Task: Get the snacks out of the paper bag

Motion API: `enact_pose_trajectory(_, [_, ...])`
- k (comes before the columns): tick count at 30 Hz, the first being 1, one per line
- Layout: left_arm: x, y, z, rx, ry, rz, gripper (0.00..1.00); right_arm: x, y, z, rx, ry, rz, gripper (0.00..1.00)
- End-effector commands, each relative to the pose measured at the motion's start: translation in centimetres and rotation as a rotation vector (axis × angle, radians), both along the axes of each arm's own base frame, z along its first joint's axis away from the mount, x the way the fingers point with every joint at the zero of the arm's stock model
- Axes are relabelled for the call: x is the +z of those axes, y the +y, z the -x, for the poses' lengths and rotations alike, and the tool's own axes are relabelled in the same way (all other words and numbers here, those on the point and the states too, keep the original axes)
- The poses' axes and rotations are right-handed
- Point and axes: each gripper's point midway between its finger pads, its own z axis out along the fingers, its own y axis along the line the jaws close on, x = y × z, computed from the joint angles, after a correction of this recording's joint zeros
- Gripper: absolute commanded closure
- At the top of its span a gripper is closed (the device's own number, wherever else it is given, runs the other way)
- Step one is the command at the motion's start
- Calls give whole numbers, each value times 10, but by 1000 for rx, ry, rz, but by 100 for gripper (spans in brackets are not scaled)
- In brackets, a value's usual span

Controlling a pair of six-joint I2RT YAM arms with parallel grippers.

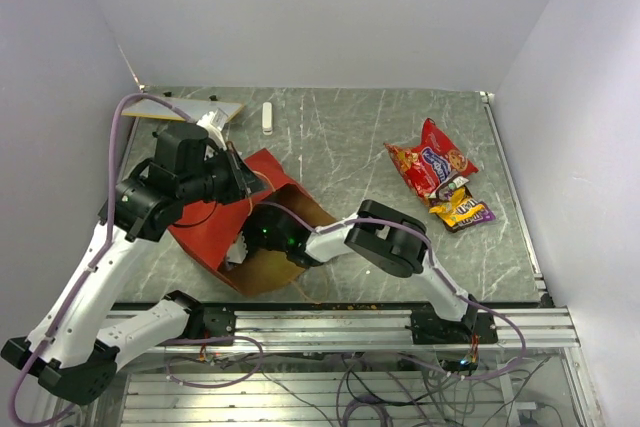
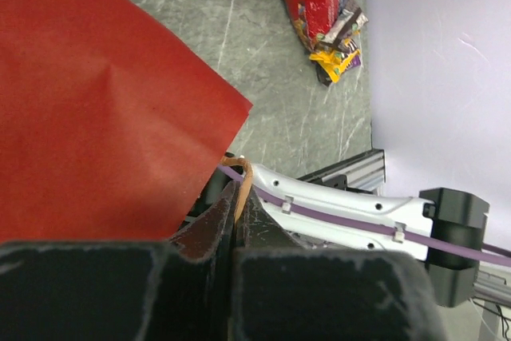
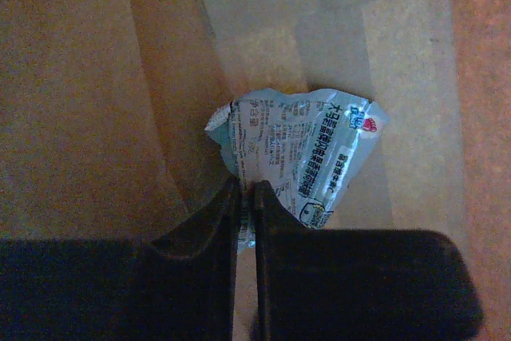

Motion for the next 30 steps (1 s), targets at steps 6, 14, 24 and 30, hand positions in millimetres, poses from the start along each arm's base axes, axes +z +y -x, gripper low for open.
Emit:
enact_pose_trajectory(6, [4,17,-9,119,-46,-19,93,46,-30,17,-20,51,-88,100])
enact_pose_trajectory(14, [3,19,-16,151,-63,-19,93,40,-78,47,-14,159,-57,100])
enact_pose_trajectory(24, [0,8,-23,67,-89,-51,93,61,-71,37,-50,158,-108,100])
enact_pose_trajectory(30, [16,23,-34,99,-160,-147,93,91,-87,19,-91,223,-177,100])
